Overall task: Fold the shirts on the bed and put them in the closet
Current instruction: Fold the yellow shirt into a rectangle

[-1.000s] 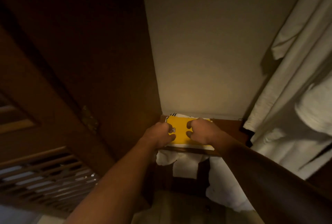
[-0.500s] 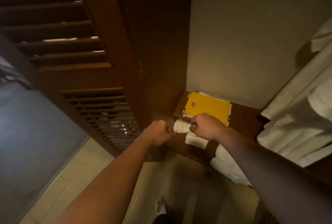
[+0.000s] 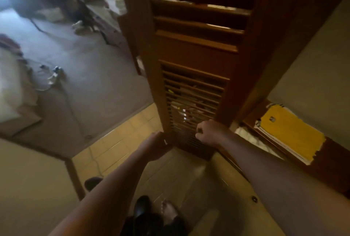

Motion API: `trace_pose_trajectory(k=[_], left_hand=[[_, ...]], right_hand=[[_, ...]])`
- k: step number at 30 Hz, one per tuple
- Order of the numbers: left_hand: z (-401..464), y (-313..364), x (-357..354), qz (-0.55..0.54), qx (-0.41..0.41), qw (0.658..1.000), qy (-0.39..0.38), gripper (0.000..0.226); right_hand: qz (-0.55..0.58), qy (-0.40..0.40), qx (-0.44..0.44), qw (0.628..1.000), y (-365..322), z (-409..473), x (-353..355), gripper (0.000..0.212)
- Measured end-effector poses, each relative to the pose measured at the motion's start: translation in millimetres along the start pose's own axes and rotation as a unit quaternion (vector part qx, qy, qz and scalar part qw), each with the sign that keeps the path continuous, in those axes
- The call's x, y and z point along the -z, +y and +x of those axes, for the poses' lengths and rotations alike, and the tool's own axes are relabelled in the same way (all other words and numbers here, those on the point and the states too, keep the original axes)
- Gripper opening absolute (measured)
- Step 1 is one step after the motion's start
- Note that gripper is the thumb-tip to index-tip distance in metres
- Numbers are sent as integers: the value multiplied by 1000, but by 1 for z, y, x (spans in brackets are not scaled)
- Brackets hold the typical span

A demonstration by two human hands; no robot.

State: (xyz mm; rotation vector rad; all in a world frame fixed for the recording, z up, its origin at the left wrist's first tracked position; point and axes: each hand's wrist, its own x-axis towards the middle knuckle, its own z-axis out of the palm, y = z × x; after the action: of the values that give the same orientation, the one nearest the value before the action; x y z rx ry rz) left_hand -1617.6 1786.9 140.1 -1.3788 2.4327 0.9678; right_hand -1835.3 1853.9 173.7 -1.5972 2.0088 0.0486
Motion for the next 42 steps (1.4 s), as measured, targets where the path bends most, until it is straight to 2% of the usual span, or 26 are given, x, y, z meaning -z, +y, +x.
trace_pose_trajectory(k=[4, 11, 20, 29, 33, 37, 42], left_hand=[[6, -83, 35, -17, 80, 996, 25, 21], [4, -187, 111, -54, 154, 983, 87, 28], [29, -280, 154, -113, 210, 965, 111, 25], [85, -371, 216, -191, 278, 935, 111, 30], [114, -406, 258, -222, 293, 916, 157, 29], [131, -446, 291, -225, 305, 911, 163, 30], [154, -516, 338, -263, 321, 889, 194, 29]], right_hand=[[-17, -39, 68, 997, -79, 61, -2, 21], [-87, -60, 148, 983, -206, 149, 10, 30], [-122, -60, 207, 969, -299, 248, 12, 27], [-82, -123, 245, 958, -373, 390, 33, 28], [-100, -144, 257, 950, -418, 454, 47, 24], [-119, -167, 285, 936, -470, 502, 55, 23], [-142, -159, 319, 923, -544, 574, 60, 26]])
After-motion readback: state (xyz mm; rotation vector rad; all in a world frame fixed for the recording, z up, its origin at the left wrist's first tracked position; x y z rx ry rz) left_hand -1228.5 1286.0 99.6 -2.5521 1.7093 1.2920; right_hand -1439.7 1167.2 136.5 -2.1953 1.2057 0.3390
